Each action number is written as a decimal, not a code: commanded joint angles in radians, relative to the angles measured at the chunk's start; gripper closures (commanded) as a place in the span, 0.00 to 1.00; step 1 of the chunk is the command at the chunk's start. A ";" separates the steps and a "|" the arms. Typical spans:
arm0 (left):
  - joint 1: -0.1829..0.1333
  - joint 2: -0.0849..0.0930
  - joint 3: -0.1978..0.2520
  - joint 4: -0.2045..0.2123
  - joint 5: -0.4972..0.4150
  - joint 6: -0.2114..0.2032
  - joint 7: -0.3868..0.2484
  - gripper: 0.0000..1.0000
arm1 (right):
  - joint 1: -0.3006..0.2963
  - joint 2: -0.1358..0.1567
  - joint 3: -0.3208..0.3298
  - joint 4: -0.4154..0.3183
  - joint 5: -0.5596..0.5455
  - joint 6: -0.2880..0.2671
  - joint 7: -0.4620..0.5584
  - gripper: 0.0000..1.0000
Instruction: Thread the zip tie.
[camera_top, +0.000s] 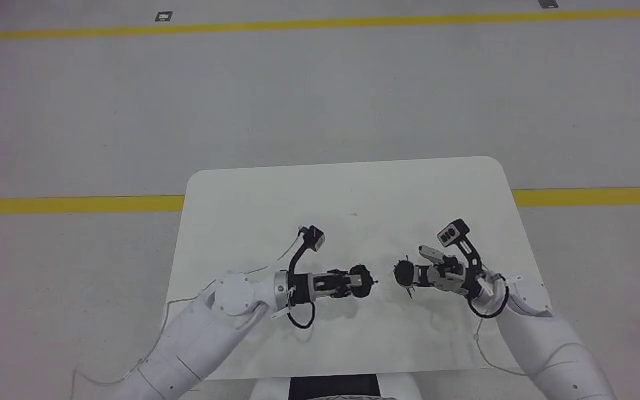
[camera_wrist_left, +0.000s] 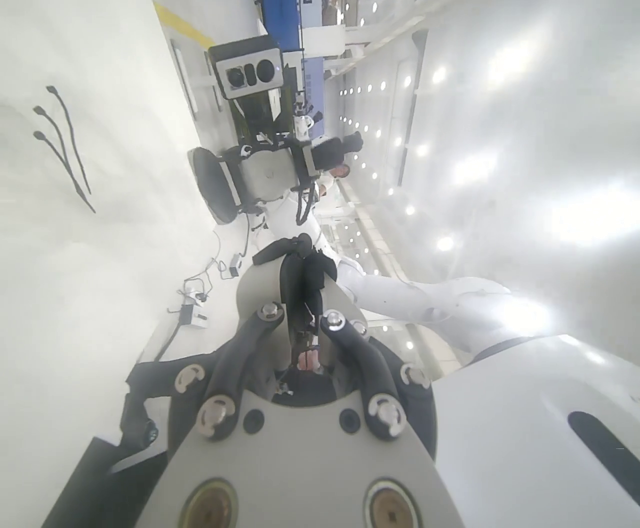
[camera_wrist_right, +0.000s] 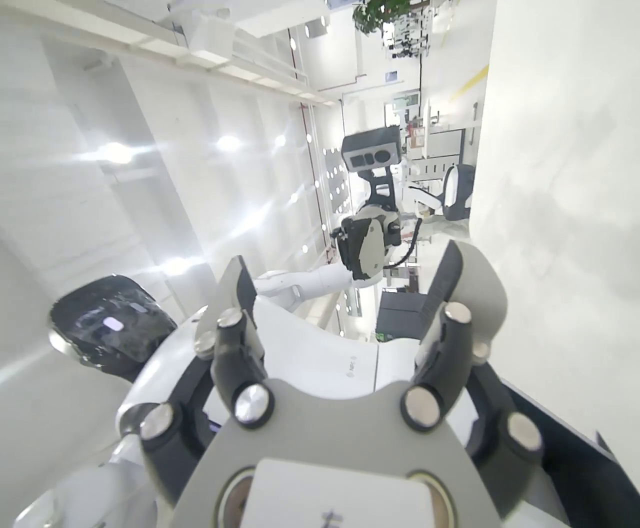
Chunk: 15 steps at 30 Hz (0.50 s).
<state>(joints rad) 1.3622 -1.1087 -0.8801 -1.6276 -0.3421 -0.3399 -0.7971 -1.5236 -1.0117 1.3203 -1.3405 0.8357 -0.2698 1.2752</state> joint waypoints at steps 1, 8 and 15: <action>0.015 0.000 -0.014 -0.033 0.068 0.000 0.007 1.00 | 0.003 -0.002 -0.001 0.010 0.015 0.016 -0.009 0.00; 0.036 -0.003 -0.028 -0.091 0.146 0.000 0.006 1.00 | 0.013 -0.005 -0.005 0.029 0.033 0.034 -0.018 0.00; 0.036 -0.003 -0.028 -0.091 0.146 0.000 0.006 1.00 | 0.013 -0.005 -0.005 0.029 0.033 0.034 -0.018 0.00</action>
<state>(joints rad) 1.3984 -1.1114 -0.9078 -1.7181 -0.1963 -0.3400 -0.7907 -1.5105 -1.0169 1.3154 -1.3120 0.8685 -0.2353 1.2575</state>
